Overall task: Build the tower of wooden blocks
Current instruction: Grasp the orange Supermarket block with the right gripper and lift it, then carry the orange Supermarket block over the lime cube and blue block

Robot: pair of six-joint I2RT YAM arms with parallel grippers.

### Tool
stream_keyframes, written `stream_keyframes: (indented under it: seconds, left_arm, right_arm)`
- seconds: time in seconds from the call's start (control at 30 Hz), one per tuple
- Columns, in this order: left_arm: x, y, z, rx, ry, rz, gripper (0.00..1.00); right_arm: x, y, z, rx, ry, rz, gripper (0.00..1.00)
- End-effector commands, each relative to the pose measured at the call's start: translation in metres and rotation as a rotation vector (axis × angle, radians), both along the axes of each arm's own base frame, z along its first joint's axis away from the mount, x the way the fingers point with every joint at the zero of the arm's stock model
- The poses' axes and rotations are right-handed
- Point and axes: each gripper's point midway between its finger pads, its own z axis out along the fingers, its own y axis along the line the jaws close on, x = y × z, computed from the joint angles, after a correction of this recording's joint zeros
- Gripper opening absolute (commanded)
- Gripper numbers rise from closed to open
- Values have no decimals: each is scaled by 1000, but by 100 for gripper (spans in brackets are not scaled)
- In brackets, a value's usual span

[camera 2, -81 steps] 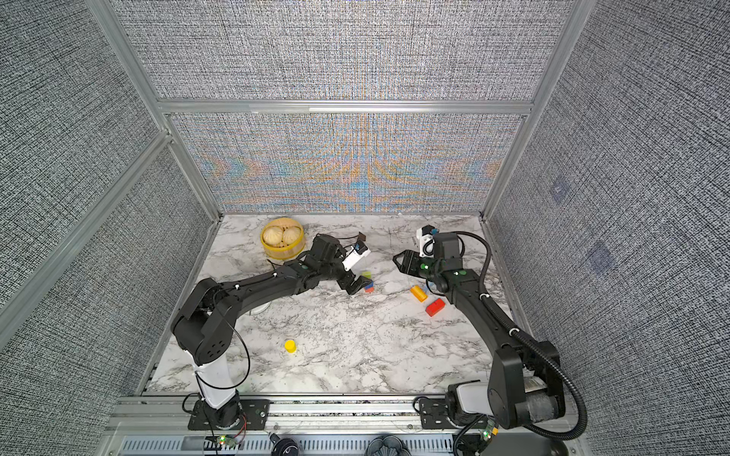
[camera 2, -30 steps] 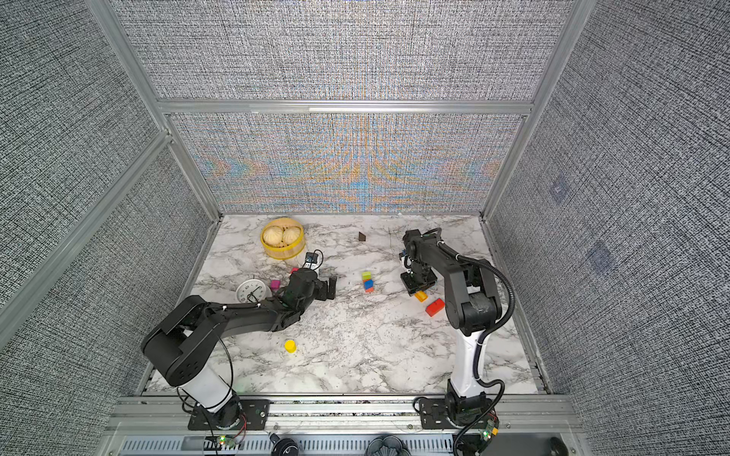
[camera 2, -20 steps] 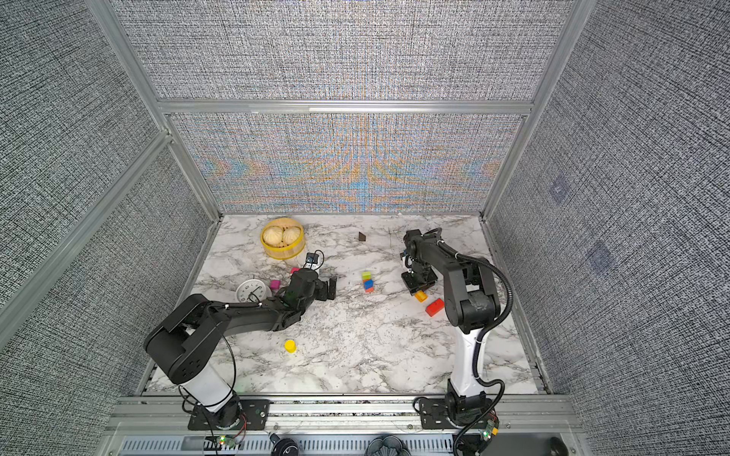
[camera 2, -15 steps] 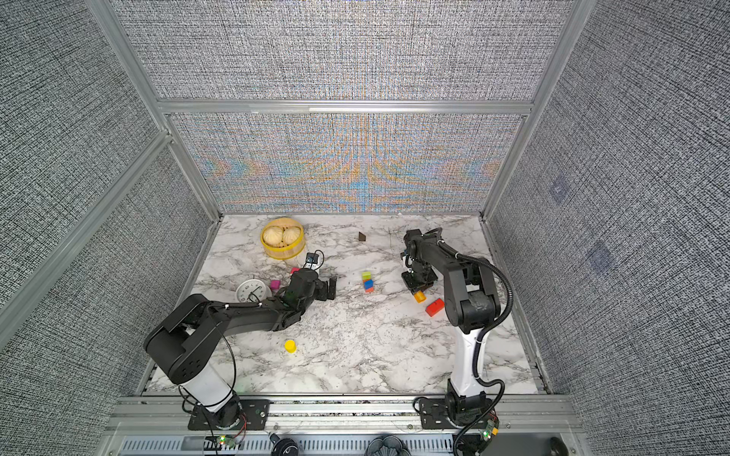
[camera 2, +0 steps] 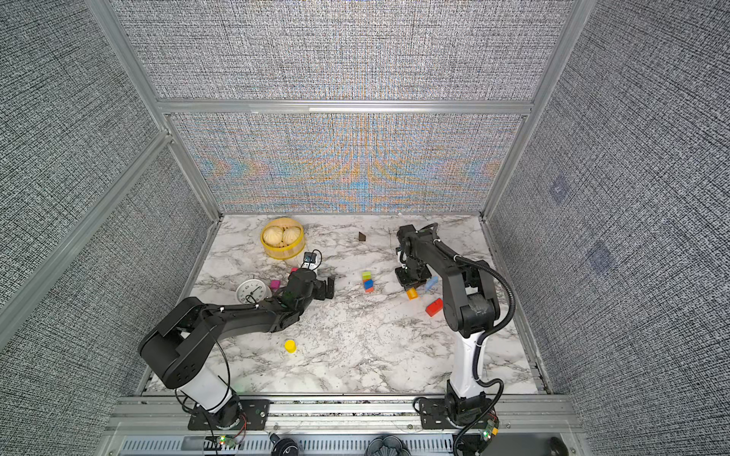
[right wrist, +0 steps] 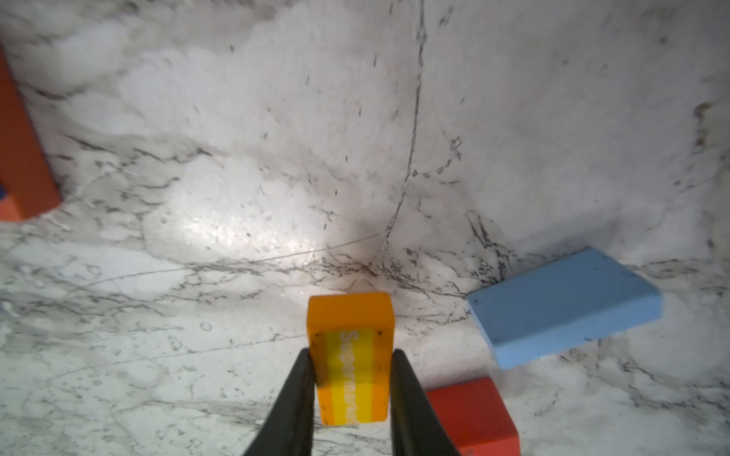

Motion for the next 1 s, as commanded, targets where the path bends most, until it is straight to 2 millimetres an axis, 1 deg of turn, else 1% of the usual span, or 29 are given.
stream_keyframes:
  seconds: [0.0, 0.23, 0.37, 0.5, 0.67, 0.73, 0.97]
  left_arm:
    - [1, 5, 3, 12, -13, 17, 99]
    - [0, 9, 4, 22, -19, 31, 99]
    - [0, 9, 5, 14, -28, 26, 99]
    - [-1, 10, 6, 18, -35, 31, 99]
    - [0, 11, 5, 27, -32, 33, 99]
    - [0, 11, 6, 23, -37, 32, 99]
    - [1, 12, 5, 32, -37, 37, 99]
  right_arm:
    - [-11, 11, 13, 14, 28, -38, 27]
    - [-10, 40, 45, 54, 0, -44, 27]
    - [-13, 58, 57, 42, 5, -9, 27]
    - [-11, 72, 66, 36, -12, 2, 27]
    - [-5, 91, 72, 23, -27, 16, 27]
    - [-3, 100, 70, 18, -24, 27, 27]
    - [6, 119, 62, 14, -25, 33, 27]
